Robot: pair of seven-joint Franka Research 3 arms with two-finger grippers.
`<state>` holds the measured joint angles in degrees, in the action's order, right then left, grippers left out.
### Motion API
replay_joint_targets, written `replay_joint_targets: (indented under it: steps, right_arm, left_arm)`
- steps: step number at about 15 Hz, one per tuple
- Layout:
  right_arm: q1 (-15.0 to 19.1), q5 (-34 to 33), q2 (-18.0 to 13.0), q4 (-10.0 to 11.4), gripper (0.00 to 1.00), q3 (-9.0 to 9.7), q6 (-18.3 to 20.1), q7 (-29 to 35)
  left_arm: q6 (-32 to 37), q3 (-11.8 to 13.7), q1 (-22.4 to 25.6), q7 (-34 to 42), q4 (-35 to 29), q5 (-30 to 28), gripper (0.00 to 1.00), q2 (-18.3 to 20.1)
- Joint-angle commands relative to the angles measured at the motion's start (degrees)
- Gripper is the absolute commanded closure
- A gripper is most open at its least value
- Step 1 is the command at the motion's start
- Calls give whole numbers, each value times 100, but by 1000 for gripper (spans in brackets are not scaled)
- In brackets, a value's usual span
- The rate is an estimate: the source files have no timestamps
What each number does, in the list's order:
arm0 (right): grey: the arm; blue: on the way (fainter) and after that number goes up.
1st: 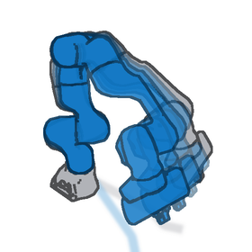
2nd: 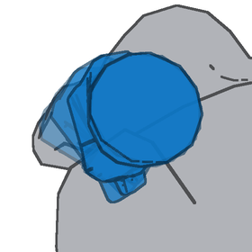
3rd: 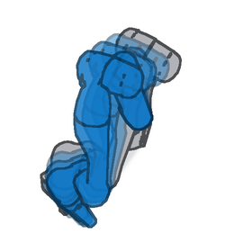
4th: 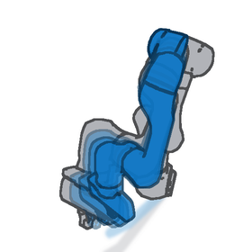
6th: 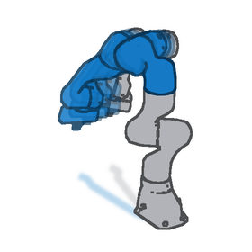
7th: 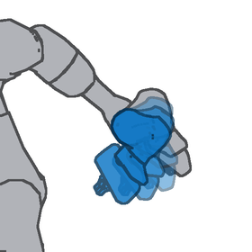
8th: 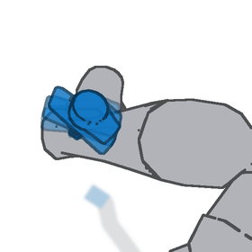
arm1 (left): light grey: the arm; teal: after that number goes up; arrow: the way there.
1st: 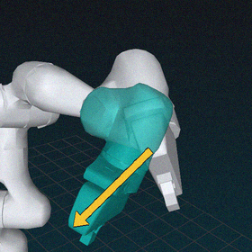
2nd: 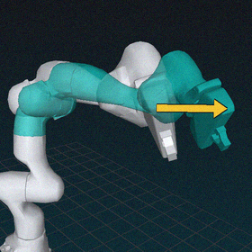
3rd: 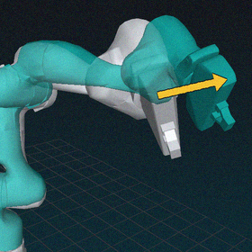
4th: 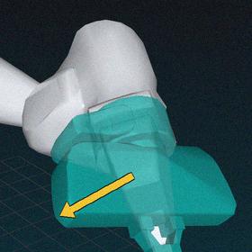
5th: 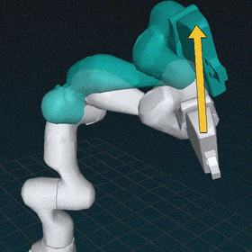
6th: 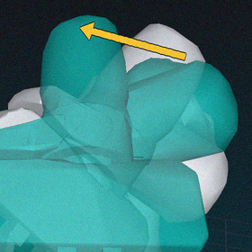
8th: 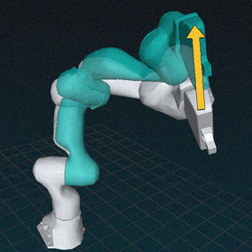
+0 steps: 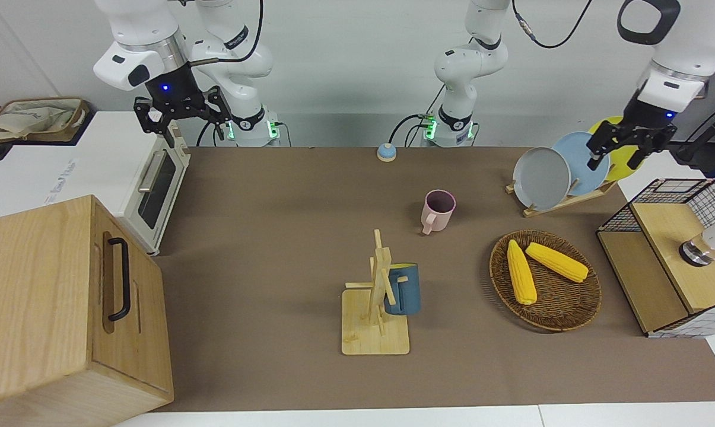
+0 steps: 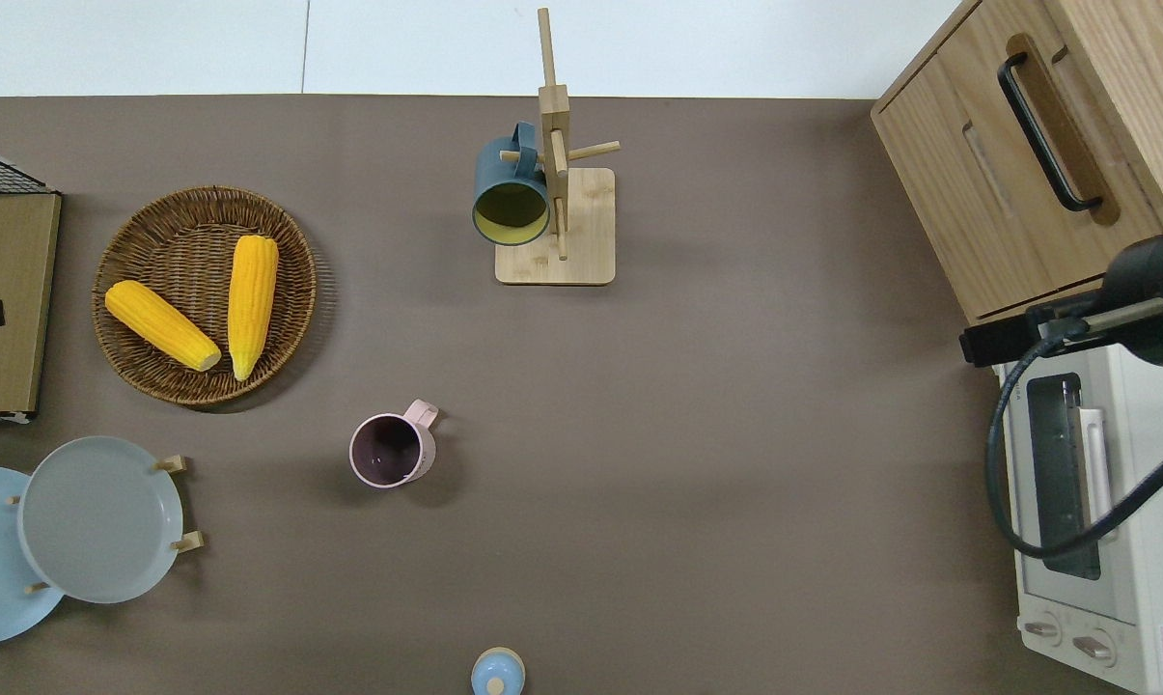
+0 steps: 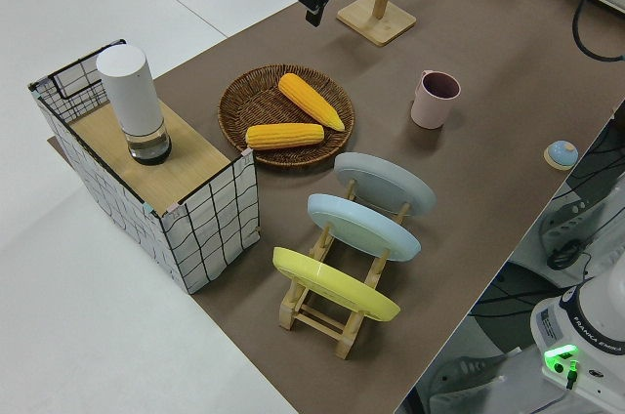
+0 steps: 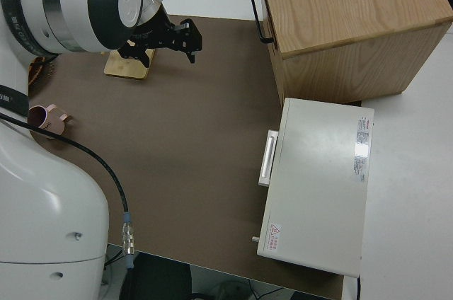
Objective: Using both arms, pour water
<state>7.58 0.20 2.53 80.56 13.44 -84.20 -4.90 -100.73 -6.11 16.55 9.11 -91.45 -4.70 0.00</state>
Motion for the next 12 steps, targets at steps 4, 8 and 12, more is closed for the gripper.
replay_joint_targets:
  steps: [4,8,12]
  right_arm:
    - [15,-55,-51,39,9,18,53,-20]
    - [15,-55,-51,39,9,18,53,-20]
    - [15,-55,-51,39,9,18,53,-20]
  left_arm:
    - [247,-30,-916,-1102,-198,541,0,281]
    - [255,-364,-1005,-1288,-127,541,0,246]
    - [501,-391,-1005,-1288,-136,479,0,220]
